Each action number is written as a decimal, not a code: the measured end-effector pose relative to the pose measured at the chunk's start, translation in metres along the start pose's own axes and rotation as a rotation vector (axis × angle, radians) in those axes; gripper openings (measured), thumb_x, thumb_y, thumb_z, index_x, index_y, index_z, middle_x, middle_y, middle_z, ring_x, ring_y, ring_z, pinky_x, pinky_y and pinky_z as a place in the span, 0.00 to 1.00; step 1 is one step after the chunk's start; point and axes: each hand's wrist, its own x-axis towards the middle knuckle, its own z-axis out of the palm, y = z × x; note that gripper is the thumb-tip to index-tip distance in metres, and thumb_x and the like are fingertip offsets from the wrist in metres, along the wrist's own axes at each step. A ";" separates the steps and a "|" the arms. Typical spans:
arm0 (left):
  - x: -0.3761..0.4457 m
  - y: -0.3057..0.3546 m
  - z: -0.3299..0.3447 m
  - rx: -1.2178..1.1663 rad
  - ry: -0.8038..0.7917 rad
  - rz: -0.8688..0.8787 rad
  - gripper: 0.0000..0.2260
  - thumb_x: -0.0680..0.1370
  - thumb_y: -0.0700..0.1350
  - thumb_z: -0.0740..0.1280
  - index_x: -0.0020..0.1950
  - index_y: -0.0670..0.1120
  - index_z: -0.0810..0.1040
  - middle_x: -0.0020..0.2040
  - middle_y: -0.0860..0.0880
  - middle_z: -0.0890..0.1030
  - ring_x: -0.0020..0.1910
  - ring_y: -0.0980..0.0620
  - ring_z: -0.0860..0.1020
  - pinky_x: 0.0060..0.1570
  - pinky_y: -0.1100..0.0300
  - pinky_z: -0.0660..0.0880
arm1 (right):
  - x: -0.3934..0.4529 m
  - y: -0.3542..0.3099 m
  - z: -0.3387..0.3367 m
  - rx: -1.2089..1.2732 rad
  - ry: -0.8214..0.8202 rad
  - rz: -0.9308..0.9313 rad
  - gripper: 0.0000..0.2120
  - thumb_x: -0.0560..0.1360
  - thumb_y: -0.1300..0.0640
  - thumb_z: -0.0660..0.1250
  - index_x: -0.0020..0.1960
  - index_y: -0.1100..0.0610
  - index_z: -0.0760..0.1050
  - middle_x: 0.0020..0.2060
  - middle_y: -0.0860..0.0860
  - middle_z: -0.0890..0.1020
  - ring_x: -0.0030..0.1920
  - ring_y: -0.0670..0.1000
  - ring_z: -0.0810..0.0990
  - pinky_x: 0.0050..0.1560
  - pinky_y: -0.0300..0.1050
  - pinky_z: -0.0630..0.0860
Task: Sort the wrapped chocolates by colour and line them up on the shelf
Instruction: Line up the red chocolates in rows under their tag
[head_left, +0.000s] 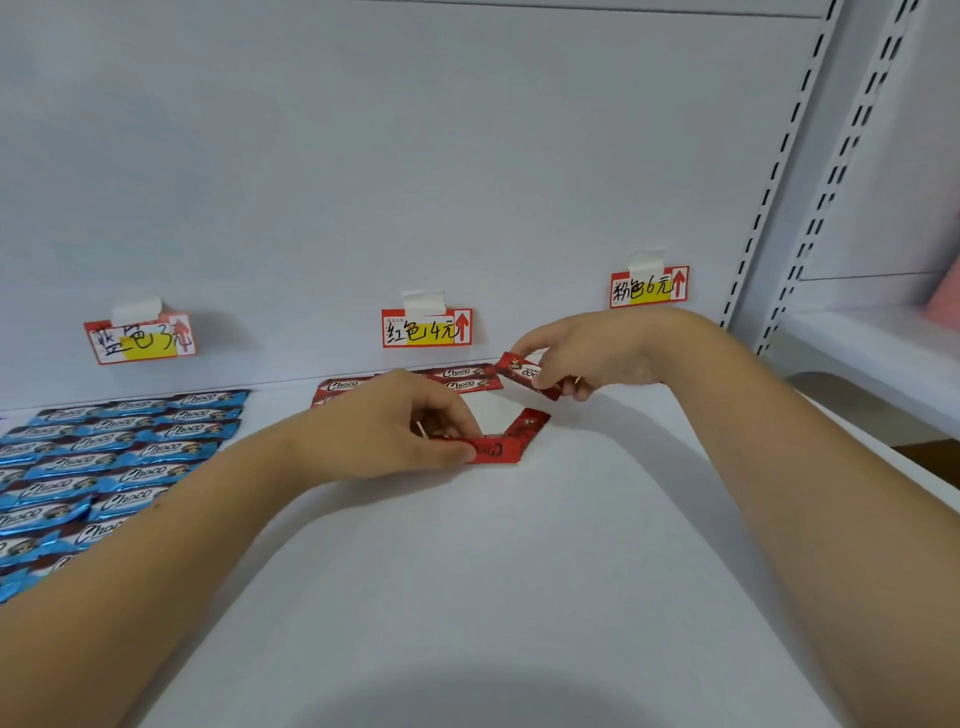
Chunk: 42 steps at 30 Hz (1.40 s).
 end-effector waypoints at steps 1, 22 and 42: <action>0.000 -0.001 -0.003 -0.018 0.015 -0.010 0.03 0.75 0.43 0.73 0.45 0.52 0.84 0.41 0.55 0.83 0.39 0.61 0.78 0.43 0.66 0.75 | 0.001 -0.001 0.003 0.034 -0.015 -0.006 0.13 0.78 0.64 0.61 0.60 0.55 0.77 0.40 0.53 0.74 0.35 0.49 0.69 0.37 0.40 0.70; -0.008 -0.016 -0.022 0.189 -0.056 -0.089 0.06 0.71 0.51 0.76 0.46 0.57 0.82 0.43 0.60 0.79 0.44 0.58 0.74 0.46 0.61 0.72 | 0.015 -0.005 0.024 0.079 0.146 -0.241 0.05 0.77 0.59 0.68 0.50 0.56 0.83 0.43 0.48 0.85 0.40 0.44 0.79 0.38 0.33 0.71; -0.007 -0.011 -0.039 -0.370 0.154 -0.153 0.06 0.78 0.39 0.68 0.52 0.44 0.83 0.48 0.46 0.86 0.46 0.53 0.84 0.48 0.66 0.79 | 0.037 0.003 0.035 -0.029 0.269 -0.413 0.06 0.74 0.59 0.72 0.42 0.49 0.80 0.40 0.47 0.84 0.40 0.42 0.80 0.48 0.39 0.76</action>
